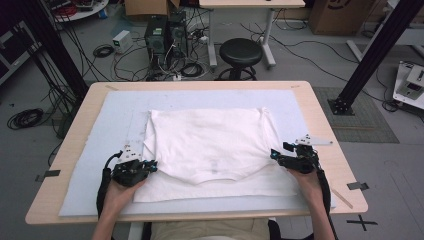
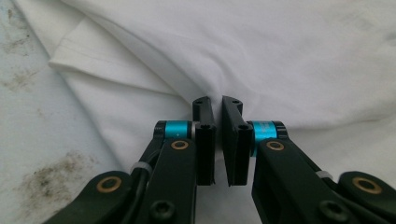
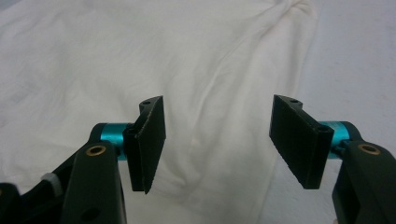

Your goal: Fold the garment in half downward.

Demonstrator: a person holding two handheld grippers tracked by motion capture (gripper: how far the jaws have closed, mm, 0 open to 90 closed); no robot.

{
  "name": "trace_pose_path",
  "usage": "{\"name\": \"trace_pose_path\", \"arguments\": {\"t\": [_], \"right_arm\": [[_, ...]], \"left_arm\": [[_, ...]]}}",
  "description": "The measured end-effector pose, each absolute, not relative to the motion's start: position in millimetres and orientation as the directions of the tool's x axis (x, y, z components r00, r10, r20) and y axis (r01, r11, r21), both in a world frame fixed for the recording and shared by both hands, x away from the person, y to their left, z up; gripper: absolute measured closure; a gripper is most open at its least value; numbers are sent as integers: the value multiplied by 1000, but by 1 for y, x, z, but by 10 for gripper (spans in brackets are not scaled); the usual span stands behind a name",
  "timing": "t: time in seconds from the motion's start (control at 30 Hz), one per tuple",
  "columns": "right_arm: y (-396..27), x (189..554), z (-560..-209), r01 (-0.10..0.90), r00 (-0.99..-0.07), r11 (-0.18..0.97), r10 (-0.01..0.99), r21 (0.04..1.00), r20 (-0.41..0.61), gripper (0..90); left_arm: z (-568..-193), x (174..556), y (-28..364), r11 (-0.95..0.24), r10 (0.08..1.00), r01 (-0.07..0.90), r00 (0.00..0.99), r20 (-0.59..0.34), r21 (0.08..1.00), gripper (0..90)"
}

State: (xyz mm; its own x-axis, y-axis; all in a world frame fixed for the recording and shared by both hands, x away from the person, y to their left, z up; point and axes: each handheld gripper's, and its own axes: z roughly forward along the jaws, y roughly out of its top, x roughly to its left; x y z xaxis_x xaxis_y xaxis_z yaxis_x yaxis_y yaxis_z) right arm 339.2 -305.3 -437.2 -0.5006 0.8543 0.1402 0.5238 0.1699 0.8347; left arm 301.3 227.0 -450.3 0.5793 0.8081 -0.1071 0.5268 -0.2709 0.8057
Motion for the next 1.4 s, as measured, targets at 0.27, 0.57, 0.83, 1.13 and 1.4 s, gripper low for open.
{"name": "trace_pose_path", "arguments": {"t": [0.27, 0.57, 0.83, 1.13, 1.4], "right_arm": [[-313, 338, -435, 531, -493, 140, 853, 836, 170, 395], [-280, 344, -448, 596, -533, 296, 841, 746, 93, 418], [-278, 340, -451, 587, -533, 308, 843, 749, 71, 589], [-287, 333, -448, 544, -578, 302, 811, 782, 89, 861], [-295, 325, -444, 514, -611, 297, 785, 804, 100, 870]], "left_arm": [[-451, 302, 226, -285, 805, 527, 585, -99, 801, 839], [-451, 302, 225, -299, 803, 526, 589, -88, 796, 837], [-451, 301, 225, -296, 802, 519, 591, -87, 802, 838], [-450, 298, 231, -292, 784, 500, 613, -95, 815, 845], [-446, 291, 241, -263, 764, 494, 631, -134, 829, 849]]}}
